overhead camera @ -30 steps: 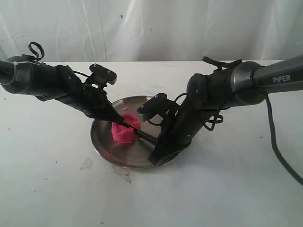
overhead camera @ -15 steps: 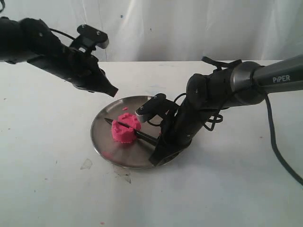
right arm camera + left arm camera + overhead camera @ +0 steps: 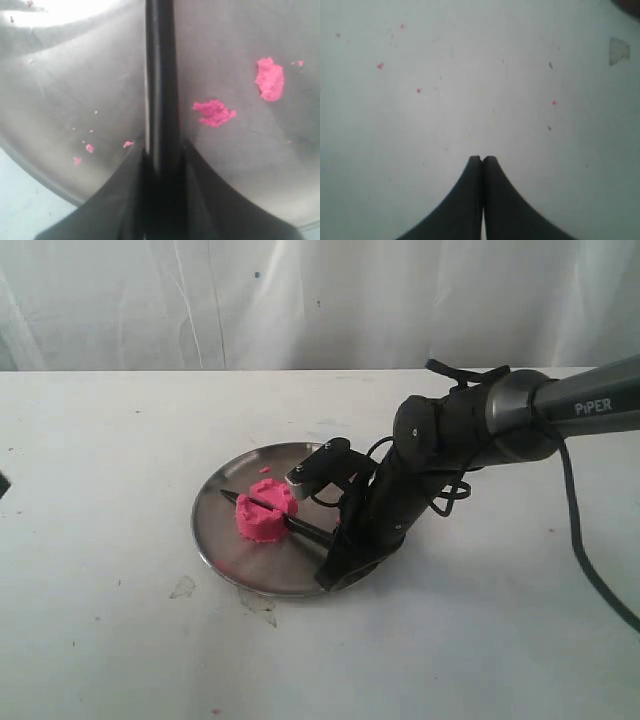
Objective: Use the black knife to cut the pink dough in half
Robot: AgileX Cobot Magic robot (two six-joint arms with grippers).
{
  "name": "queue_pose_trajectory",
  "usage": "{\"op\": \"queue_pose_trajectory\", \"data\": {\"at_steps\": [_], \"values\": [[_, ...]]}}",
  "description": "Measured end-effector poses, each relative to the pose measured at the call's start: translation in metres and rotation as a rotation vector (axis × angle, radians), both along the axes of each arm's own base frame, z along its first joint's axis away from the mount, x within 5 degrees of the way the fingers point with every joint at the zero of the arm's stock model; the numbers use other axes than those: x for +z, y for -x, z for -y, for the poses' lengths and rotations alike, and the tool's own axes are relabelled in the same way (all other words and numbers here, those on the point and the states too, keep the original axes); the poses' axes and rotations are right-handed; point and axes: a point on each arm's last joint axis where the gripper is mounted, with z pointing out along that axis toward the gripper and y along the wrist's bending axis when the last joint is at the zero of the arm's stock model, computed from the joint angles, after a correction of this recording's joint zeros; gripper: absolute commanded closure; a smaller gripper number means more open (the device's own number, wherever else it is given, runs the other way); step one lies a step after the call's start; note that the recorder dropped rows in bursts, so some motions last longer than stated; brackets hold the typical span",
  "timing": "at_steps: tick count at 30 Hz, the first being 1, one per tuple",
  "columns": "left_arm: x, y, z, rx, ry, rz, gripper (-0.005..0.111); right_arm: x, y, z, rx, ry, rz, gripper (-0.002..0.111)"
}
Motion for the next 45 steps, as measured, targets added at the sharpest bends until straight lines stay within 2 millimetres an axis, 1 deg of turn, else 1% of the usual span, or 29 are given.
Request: {"op": "queue_pose_trajectory", "data": {"at_steps": [5,7,10,13,15,17,19,21,23,25,28,30,33,36,40,45], "values": [[-0.023,0.037,-0.01,0.046,-0.054,-0.045,0.107,0.0,0.0,0.0,0.0,0.0,0.0,0.108],[-0.032,0.05,-0.018,0.13,-0.096,-0.036,0.107,0.0,0.0,0.0,0.0,0.0,0.0,0.108],[-0.044,0.074,-0.036,0.292,-0.214,0.022,0.107,0.0,0.0,0.0,0.0,0.0,0.0,0.108],[-0.048,0.101,-0.049,0.42,-0.274,0.091,0.107,0.0,0.0,0.0,0.0,0.0,0.0,0.108],[-0.049,0.117,-0.051,0.468,-0.248,0.129,0.107,0.0,0.0,0.0,0.0,0.001,-0.002,0.108],[-0.047,0.131,-0.049,0.481,-0.187,0.159,0.107,0.0,0.0,0.0,0.002,0.002,-0.001,0.108],[-0.044,0.146,-0.045,0.433,-0.101,0.197,0.107,0.0,0.0,0.0,0.002,0.002,-0.001,0.108],[-0.041,0.156,-0.036,0.312,-0.009,0.27,0.107,0.0,0.0,0.0,0.002,0.002,-0.001,0.108],[-0.034,0.166,-0.026,0.15,0.08,0.4,0.107,0.0,0.0,0.0,0.002,0.002,-0.001,0.108],[-0.025,0.175,-0.013,-0.058,0.162,0.554,0.107,0.0,0.0,0.0,0.002,0.002,-0.001,0.108],[-0.014,0.187,0.002,-0.29,0.213,0.717,0.107,0.0,0.0,0.0,0.002,0.002,-0.001,0.108],[-0.012,0.192,0.006,-0.371,0.206,0.756,0.107,0.0,0.0,0.0,0.002,0.002,-0.003,0.108],[-0.015,0.193,0.004,-0.404,0.152,0.743,0.107,0.0,0.001,0.0,0.001,0.001,-0.006,0.108],[-0.026,0.19,0.001,-0.39,0.107,0.69,0.107,0.0,0.001,0.0,-0.001,0.0,-0.017,0.108],[-0.046,0.185,0.0,-0.361,0.11,0.628,0.107,0.0,0.003,0.0,-0.007,-0.005,-0.041,0.108],[-0.055,0.179,0.0,-0.348,0.112,0.647,0.107,0.0,0.007,-0.004,0.008,-0.002,-0.058,0.108]]}}
